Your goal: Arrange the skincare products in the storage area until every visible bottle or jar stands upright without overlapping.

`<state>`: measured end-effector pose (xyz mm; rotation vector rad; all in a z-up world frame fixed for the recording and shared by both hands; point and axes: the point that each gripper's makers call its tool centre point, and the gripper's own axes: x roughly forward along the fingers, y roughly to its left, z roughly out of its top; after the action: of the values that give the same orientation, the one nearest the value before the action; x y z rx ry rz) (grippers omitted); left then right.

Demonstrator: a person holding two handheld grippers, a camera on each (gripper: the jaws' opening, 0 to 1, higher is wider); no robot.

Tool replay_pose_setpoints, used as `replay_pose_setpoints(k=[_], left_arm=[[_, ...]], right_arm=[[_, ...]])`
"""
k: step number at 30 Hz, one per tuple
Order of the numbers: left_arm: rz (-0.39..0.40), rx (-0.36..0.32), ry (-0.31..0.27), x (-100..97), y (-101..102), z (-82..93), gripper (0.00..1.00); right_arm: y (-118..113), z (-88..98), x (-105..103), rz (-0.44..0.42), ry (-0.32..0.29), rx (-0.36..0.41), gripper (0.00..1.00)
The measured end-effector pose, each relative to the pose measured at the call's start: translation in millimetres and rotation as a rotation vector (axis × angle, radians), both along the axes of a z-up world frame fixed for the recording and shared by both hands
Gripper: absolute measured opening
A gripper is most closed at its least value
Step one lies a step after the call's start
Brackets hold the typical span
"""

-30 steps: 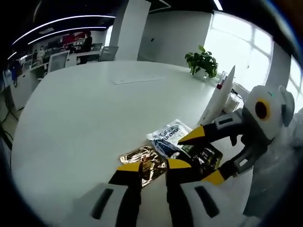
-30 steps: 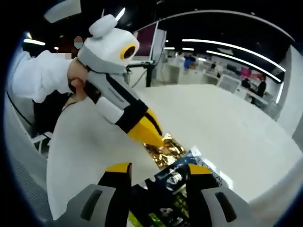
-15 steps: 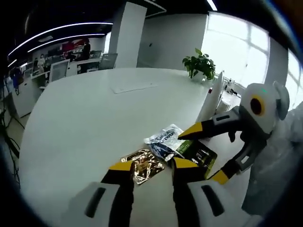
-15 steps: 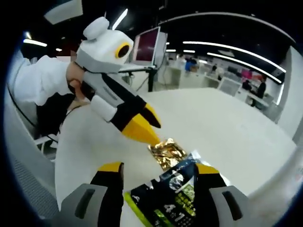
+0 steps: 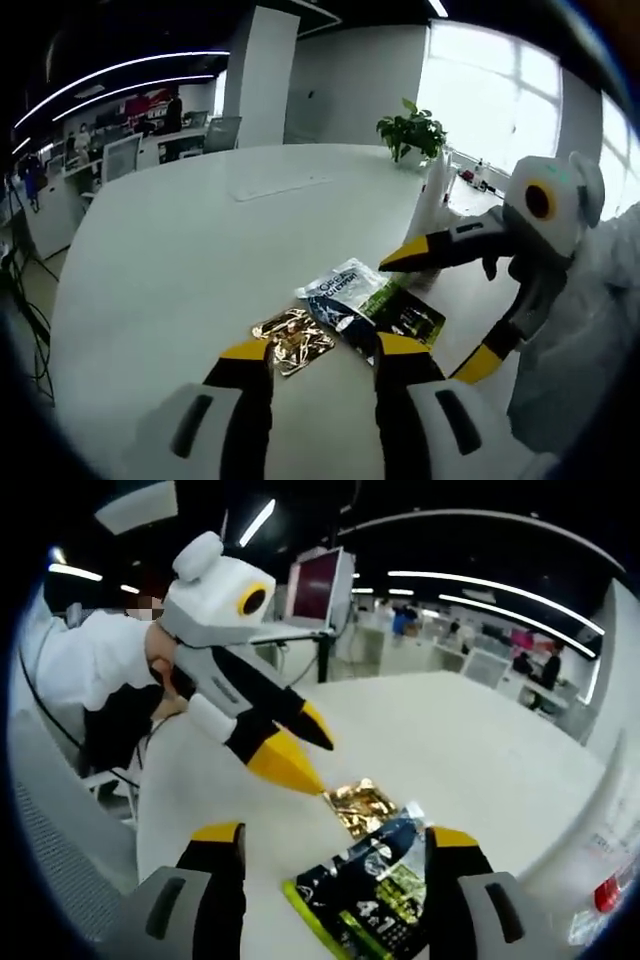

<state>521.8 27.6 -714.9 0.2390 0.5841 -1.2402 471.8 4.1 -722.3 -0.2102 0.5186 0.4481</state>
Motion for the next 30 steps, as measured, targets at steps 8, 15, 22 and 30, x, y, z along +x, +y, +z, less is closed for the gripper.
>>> replay_pose_setpoints(k=[8,15,22,30], left_arm=[[-0.013,-0.017,-0.034,-6.7,3,15.9,0.40],[-0.031,-0.020,-0.061,-16.5,4,24.1,0.42],[-0.057,-0.024,-0.083,-28.8,6,32.0,0.45],[-0.098,-0.007,-0.112,-44.9,11,38.4,0.55]], right_arm=[[5,10.9,-10,0.008,-0.012,0.011,0.79],[7,19.2,-20,0.004,-0.024,0.014,0.84],[9,25.5,-32,-0.001,-0.026,0.012,0.89],[7,33.6,-44,-0.010,-0.028,0.010,0.96]])
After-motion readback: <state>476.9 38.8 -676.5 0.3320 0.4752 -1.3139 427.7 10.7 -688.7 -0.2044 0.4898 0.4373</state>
